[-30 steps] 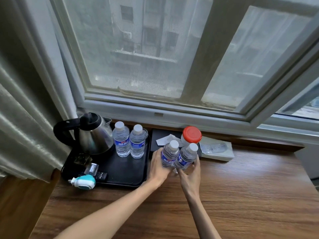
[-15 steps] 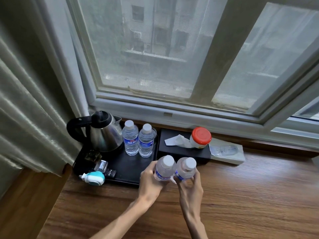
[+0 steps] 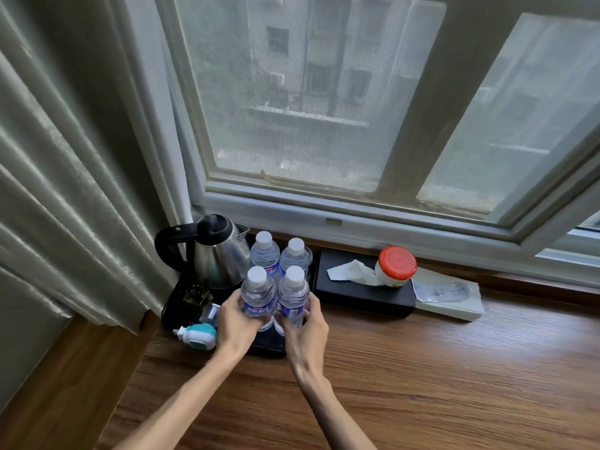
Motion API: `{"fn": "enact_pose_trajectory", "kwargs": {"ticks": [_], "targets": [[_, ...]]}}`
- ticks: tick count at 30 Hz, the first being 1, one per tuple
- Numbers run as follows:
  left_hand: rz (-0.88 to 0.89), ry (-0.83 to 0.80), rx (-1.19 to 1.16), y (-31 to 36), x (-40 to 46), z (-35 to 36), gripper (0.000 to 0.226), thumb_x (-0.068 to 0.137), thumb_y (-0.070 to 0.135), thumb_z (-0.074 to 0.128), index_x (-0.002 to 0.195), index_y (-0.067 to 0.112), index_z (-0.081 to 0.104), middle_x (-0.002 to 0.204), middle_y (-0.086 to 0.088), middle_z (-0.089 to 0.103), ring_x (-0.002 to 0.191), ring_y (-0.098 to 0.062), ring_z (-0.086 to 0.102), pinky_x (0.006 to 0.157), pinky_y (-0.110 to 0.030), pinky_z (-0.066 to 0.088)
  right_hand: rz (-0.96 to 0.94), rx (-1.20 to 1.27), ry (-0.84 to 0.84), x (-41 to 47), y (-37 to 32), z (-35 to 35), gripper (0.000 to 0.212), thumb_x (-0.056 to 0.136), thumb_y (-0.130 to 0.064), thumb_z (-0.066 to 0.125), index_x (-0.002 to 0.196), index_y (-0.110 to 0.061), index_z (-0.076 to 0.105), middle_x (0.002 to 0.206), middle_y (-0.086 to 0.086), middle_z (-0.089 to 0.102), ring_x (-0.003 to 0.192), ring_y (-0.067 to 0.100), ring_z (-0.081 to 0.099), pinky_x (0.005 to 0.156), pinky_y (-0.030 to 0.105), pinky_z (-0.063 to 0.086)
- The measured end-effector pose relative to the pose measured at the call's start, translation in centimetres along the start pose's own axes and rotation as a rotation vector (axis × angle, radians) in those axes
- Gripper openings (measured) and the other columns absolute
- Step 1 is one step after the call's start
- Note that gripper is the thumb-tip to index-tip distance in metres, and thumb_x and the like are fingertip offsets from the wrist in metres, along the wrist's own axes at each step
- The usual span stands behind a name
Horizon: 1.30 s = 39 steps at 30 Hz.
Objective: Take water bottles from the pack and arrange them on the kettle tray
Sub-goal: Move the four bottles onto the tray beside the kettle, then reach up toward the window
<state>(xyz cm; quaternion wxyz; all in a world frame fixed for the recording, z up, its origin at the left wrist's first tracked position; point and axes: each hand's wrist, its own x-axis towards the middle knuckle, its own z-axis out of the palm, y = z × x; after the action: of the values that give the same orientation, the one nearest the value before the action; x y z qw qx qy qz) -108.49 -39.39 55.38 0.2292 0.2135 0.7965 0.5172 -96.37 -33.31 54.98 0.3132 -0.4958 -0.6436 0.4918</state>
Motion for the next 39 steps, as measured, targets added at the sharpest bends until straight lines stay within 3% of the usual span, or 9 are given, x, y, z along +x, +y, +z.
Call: {"fn": "enact_pose_trajectory", "kwargs": {"ticks": [4,8,12,16,22,26,31,36,39], "targets": [[-0.031,0.024,0.044,-0.5,1.4,0.3,0.049,0.058,-0.002,0.090,0.102,0.009,0.071,0.090,-0.001,0.076,0.090,-0.018,0.072,0.071,-0.022,0.053,0.015,-0.036,-0.007,0.8,0.5,1.5,0.066,0.069,-0.032,0.087,0.124,-0.038,0.052,0.116,-0.011,0.072,0.106,0.007,0.068,0.094,0.034,0.055],[-0.024,0.021,0.059,-0.5,1.6,0.7,0.051,0.060,0.001,0.090,0.101,0.018,0.065,0.090,0.004,0.072,0.090,-0.015,0.069,0.070,-0.018,0.049,0.010,-0.085,-0.017,1.6,0.7,1.7,0.063,0.072,-0.040,0.084,0.124,-0.042,0.048,0.117,-0.013,0.069,0.106,0.007,0.067,0.093,0.038,0.055],[-0.008,0.006,0.079,-0.6,2.0,0.7,0.056,0.062,0.005,0.090,0.112,0.014,0.066,0.102,-0.001,0.075,0.097,-0.015,0.069,0.080,-0.028,0.056,-0.009,-0.093,-0.018,1.7,0.6,1.9,0.065,0.075,-0.042,0.081,0.130,-0.038,0.047,0.125,-0.014,0.065,0.114,0.008,0.064,0.096,0.040,0.054],[0.006,0.011,0.103,-0.2,1.6,0.7,0.058,0.065,0.006,0.089,0.117,0.013,0.064,0.108,-0.005,0.074,0.103,-0.020,0.068,0.081,-0.027,0.050,0.001,-0.094,-0.010,1.3,0.6,2.1,0.070,0.076,-0.034,0.082,0.135,-0.037,0.045,0.130,-0.012,0.061,0.120,0.009,0.060,0.100,0.041,0.052],[-0.020,-0.028,0.081,-0.4,0.2,-0.2,0.105,0.060,0.006,0.092,0.147,0.010,0.034,0.144,-0.009,0.052,0.134,-0.021,0.049,0.108,-0.035,0.040,0.021,-0.074,-0.133,0.7,0.2,0.1,0.105,0.074,-0.032,0.085,0.157,-0.019,0.021,0.154,0.000,0.045,0.140,0.011,0.044,0.117,0.040,0.038],[0.116,0.138,0.137,0.6,-2.2,-1.4,0.088,0.066,0.002,0.086,0.141,0.006,0.040,0.139,-0.012,0.050,0.130,-0.023,0.049,0.108,-0.030,0.036,0.010,-0.022,-0.155,0.4,-1.0,-3.9,0.087,0.081,-0.020,0.083,0.153,-0.015,0.033,0.148,-0.002,0.046,0.130,0.003,0.044,0.110,0.033,0.045],[0.393,0.200,0.181,6.4,-4.4,-2.3,0.067,0.073,-0.002,0.076,0.134,0.007,0.049,0.129,-0.005,0.051,0.122,-0.017,0.050,0.106,-0.016,0.032,-0.123,-0.028,-0.121,1.3,-4.4,-10.2,0.066,0.089,-0.022,0.075,0.146,-0.016,0.043,0.143,0.000,0.052,0.126,0.007,0.050,0.092,0.022,0.051],[0.516,0.043,0.242,15.8,-5.8,-1.1,0.069,0.082,0.012,0.075,0.143,0.014,0.043,0.139,0.002,0.047,0.125,-0.011,0.044,0.106,-0.029,0.038,-0.285,-0.148,-0.087,3.1,-10.4,-17.6,0.064,0.091,-0.031,0.071,0.147,-0.017,0.043,0.144,0.004,0.054,0.133,0.016,0.050,0.109,0.042,0.046],[0.560,-0.039,0.305,21.3,-6.5,0.0,0.075,0.083,0.016,0.073,0.149,0.016,0.037,0.152,-0.002,0.039,0.137,-0.018,0.041,0.107,-0.027,0.034,-0.377,-0.257,-0.064,3.6,-14.6,-22.6,0.065,0.092,-0.035,0.070,0.147,-0.016,0.042,0.144,0.004,0.054,0.134,0.018,0.050,0.112,0.037,0.042]]}}
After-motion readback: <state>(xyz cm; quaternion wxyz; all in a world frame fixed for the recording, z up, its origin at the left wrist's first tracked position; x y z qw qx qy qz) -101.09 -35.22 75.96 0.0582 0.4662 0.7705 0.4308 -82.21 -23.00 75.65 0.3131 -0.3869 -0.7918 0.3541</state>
